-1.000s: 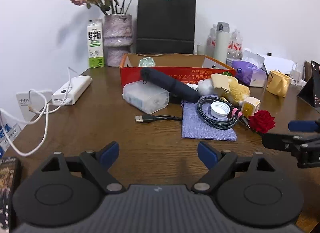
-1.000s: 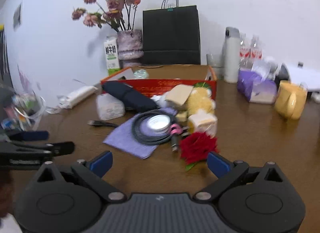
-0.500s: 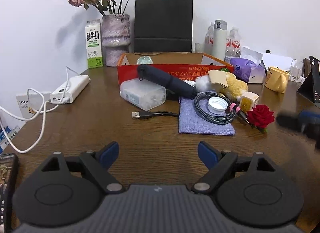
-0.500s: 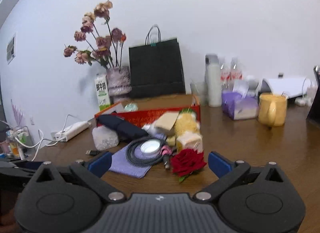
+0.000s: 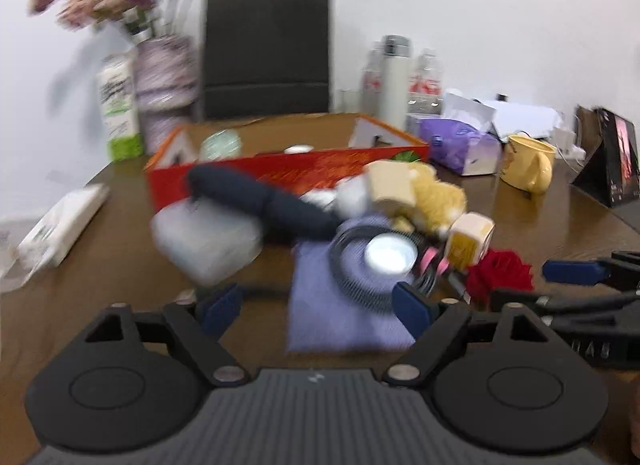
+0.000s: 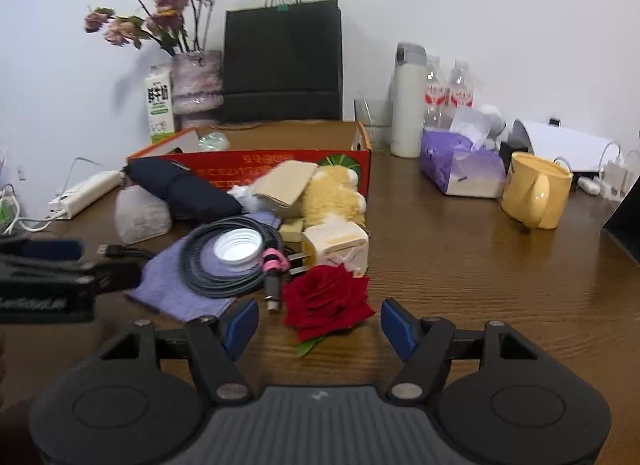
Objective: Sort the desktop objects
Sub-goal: 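Grasp the red rose with the right gripper while the left grasps the black cable, then carry the rose and cable into the cardboard box and release both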
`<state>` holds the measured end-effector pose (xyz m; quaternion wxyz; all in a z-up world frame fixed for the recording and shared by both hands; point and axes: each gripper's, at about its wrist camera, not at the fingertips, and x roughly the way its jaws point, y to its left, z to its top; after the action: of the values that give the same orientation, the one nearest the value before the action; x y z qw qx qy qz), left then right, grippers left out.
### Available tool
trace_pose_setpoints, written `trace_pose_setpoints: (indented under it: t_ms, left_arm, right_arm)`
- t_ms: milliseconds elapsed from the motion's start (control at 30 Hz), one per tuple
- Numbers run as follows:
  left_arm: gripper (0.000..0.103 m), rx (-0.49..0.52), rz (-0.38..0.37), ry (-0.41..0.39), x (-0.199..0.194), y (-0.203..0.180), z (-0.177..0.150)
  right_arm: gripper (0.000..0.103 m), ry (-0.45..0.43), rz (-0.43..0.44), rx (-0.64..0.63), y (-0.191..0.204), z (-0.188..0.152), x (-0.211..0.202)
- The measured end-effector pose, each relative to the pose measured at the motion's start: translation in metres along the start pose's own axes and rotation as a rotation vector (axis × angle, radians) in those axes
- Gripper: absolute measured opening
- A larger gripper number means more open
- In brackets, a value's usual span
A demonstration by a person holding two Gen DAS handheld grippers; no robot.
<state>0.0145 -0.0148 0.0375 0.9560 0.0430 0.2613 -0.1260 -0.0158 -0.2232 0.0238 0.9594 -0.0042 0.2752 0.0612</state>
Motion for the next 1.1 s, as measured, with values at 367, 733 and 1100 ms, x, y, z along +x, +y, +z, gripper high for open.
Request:
trace_pose_setpoints:
  t_ms: [367, 733, 1100]
  left_arm:
    - [0.033, 0.0, -0.039, 0.17, 0.081, -0.003, 0.03]
    - [0.01, 0.009, 0.02, -0.063, -0.013, -0.016, 0.032]
    - [0.009, -0.095, -0.013, -0.107, -0.12, -0.014, -0.001]
  right_arm:
    - [0.062, 0.098, 0.011, 0.066, -0.014, 0.011, 0.039]
    - [0.04, 0.038, 0.002, -0.014, 0.004, 0.008, 0.014]
    - [0.04, -0.035, 0.066, -0.062, 0.025, -0.012, -0.055]
